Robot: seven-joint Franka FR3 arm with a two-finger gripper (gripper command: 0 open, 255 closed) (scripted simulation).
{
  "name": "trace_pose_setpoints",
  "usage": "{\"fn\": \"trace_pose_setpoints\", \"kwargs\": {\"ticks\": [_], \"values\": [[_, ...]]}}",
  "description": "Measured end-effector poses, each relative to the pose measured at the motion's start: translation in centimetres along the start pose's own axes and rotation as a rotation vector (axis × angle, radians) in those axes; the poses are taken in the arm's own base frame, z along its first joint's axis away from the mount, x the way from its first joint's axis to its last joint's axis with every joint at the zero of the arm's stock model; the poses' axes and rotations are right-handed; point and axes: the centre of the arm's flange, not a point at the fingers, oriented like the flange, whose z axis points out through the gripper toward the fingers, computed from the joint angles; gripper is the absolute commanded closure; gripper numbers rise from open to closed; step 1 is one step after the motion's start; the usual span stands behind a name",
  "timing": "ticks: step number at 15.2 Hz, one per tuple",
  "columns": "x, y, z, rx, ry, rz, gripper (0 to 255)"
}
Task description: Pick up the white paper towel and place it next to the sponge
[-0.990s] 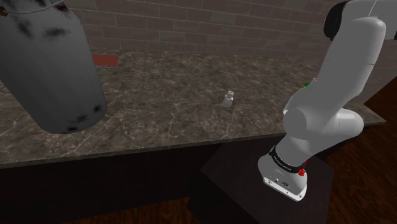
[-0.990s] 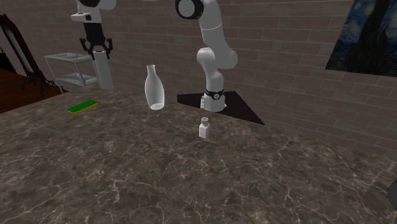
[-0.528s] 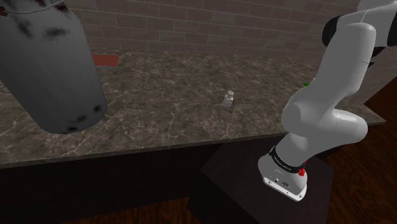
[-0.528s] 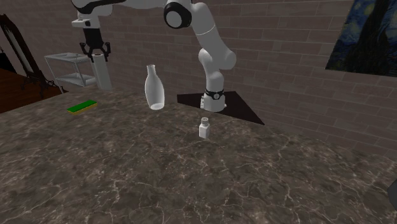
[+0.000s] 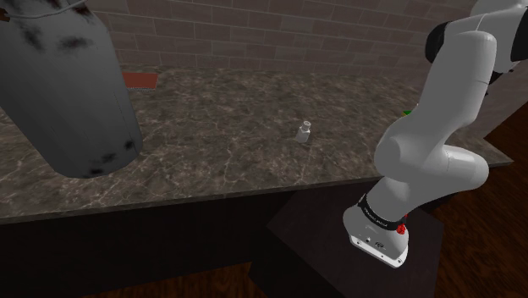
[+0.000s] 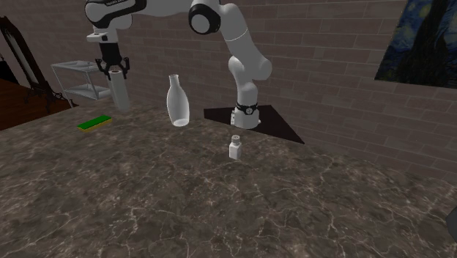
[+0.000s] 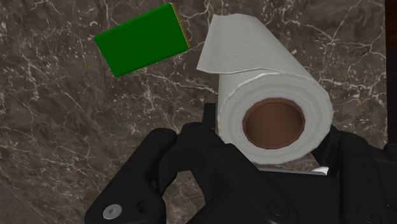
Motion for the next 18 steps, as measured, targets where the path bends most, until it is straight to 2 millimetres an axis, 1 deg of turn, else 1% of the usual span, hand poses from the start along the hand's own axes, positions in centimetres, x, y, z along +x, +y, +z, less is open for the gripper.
{"fn": "trace_pose_setpoints", "kwargs": {"ticks": [5,12,13,18], "values": [[-0.2,-0.1,2.5,0.000,0.000,0.000,255],[-0.2,-0.1,3.0,0.000,0.000,0.000,255],[-0.2,-0.1,3.0,0.000,0.000,0.000,0],[-0.2,-0.1,3.0,0.000,0.000,0.000,0]]}}
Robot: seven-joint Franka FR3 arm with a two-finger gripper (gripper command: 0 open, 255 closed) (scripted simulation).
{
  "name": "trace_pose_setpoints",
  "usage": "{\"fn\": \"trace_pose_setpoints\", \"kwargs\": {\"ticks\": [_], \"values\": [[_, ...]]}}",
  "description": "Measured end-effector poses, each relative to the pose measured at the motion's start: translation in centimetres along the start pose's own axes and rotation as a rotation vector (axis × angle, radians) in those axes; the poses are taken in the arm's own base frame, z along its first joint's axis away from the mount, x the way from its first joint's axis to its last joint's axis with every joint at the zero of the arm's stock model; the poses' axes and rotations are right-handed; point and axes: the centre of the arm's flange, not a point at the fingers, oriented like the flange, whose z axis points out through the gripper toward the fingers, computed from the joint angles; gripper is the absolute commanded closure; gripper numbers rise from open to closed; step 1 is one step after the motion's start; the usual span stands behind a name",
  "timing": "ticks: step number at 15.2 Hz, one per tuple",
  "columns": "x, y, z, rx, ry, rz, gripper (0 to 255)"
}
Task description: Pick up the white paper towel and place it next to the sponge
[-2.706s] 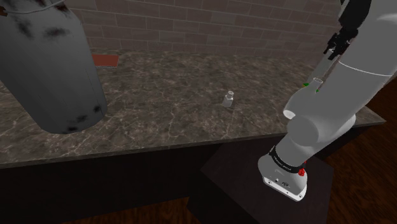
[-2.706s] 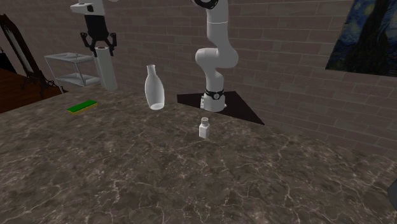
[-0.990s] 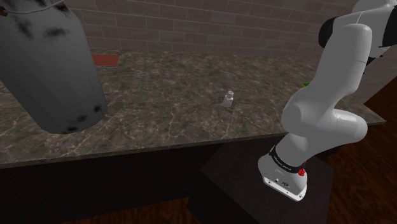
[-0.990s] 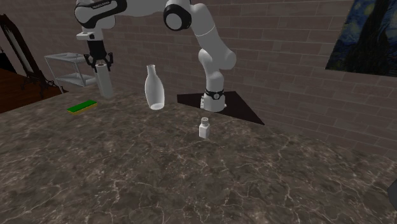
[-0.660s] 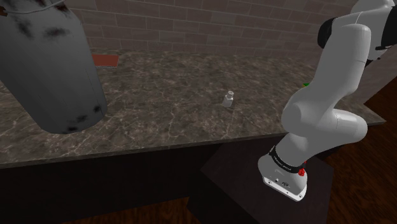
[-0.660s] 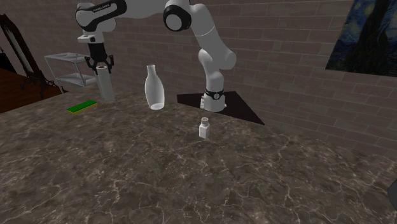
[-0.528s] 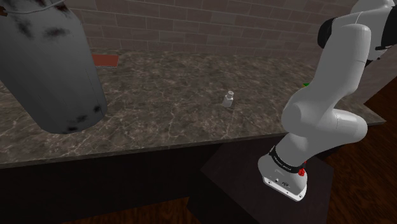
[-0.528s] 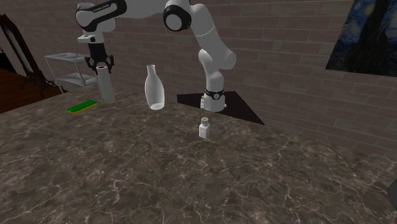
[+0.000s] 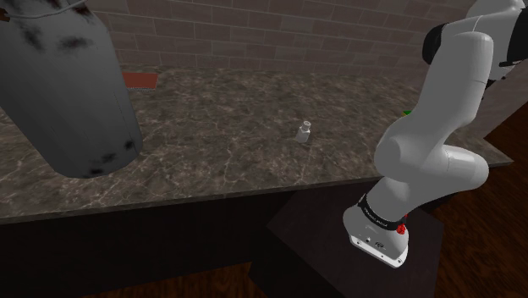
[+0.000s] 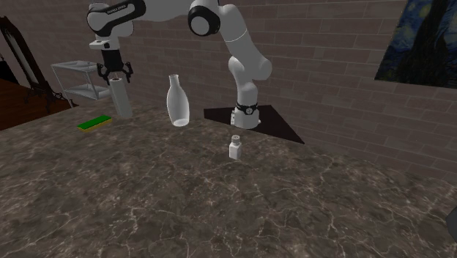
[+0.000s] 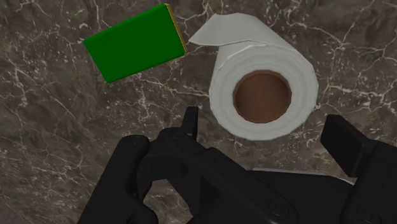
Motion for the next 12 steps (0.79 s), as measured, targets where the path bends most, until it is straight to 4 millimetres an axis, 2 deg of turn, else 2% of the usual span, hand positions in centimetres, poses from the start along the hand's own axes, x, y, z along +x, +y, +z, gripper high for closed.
{"fn": "trace_pose_setpoints", "kwargs": {"ticks": [2,6,12], "values": [[0.0,0.1,-0.7,0.000,0.000,0.000,0],[-0.1,0.1,-4.3,-0.001,-0.001,0.000,0],[0.0,0.0,-5.0,0.000,0.000,0.000,0]]}}
